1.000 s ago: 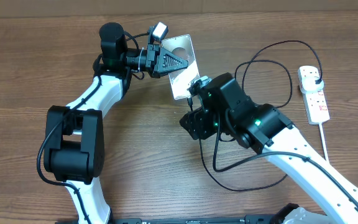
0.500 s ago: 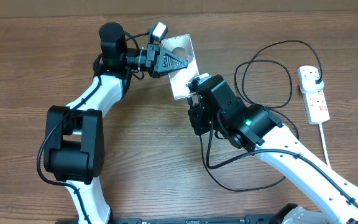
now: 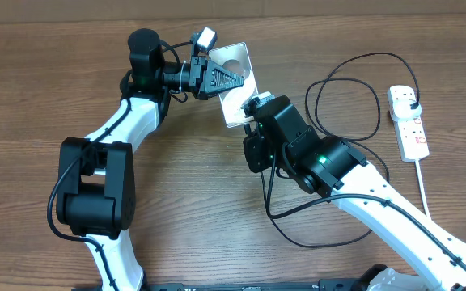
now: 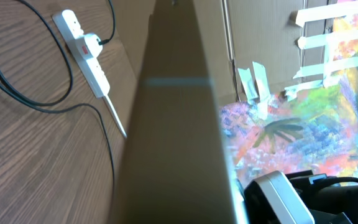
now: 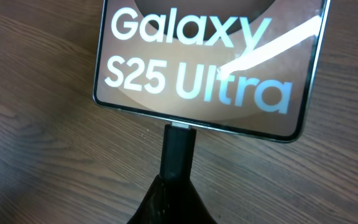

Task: Plug charger to phone and switch on socket
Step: 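Push the USB-C plug into the phone's bottom port with the right gripper, then lower the plugged phone flat onto the table with the left gripper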

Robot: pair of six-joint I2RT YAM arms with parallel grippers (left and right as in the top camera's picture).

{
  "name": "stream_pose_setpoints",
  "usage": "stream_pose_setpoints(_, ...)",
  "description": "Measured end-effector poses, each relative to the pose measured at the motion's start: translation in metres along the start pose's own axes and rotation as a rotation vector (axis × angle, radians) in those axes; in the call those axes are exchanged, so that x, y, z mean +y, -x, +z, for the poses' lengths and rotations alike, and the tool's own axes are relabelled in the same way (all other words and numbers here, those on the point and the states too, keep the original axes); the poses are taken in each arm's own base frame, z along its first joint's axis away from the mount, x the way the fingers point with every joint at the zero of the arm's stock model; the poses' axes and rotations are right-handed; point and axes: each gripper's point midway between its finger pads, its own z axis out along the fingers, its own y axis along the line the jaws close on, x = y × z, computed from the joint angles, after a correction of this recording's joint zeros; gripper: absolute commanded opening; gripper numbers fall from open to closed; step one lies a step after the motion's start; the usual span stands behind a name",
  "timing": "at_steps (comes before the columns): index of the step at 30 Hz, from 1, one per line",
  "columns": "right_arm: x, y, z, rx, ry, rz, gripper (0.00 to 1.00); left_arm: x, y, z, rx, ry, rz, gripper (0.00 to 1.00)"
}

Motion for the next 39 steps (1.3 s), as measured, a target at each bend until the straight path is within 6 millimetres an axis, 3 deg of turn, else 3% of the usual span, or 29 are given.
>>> stream_pose_setpoints(15, 0.002, 0.02, 0.002, -0.089, -0.001, -0.055, 0.05, -0.003, 0.012, -0.009, -0.047, 0.015, 0.023, 0.04)
stream_pose_setpoints(23, 0.004, 0.022, 0.003, -0.102, 0.001, -0.072, 0.51, -0.001, 0.018, -0.007, -0.079, 0.026, 0.023, 0.04)
stream_pose_setpoints(28, 0.0, 0.024, -0.007, -0.109, -0.021, -0.056, 0.72, -0.003, 0.006, 0.01, -0.02, 0.008, 0.02, 0.04)
stream_pose_setpoints(29, -0.002, 0.022, -0.017, -0.111, -0.023, -0.048, 0.8, -0.004, 0.005, 0.016, -0.011, 0.006, 0.018, 0.04)
stream_pose_setpoints(33, 0.0, 0.03, -0.059, -0.192, -0.004, -0.018, 0.94, -0.005, 0.004, 0.035, -0.015, 0.009, 0.02, 0.04)
stream_pose_setpoints(35, 0.001, 0.04, -0.096, -0.282, 0.013, -0.01, 1.0, -0.005, 0.005, 0.045, -0.028, 0.014, 0.022, 0.04)
stream_pose_setpoints(39, -0.005, 0.05, -0.183, -0.494, 0.017, 0.018, 1.0, -0.01, 0.013, 0.071, -0.052, 0.026, 0.028, 0.04)
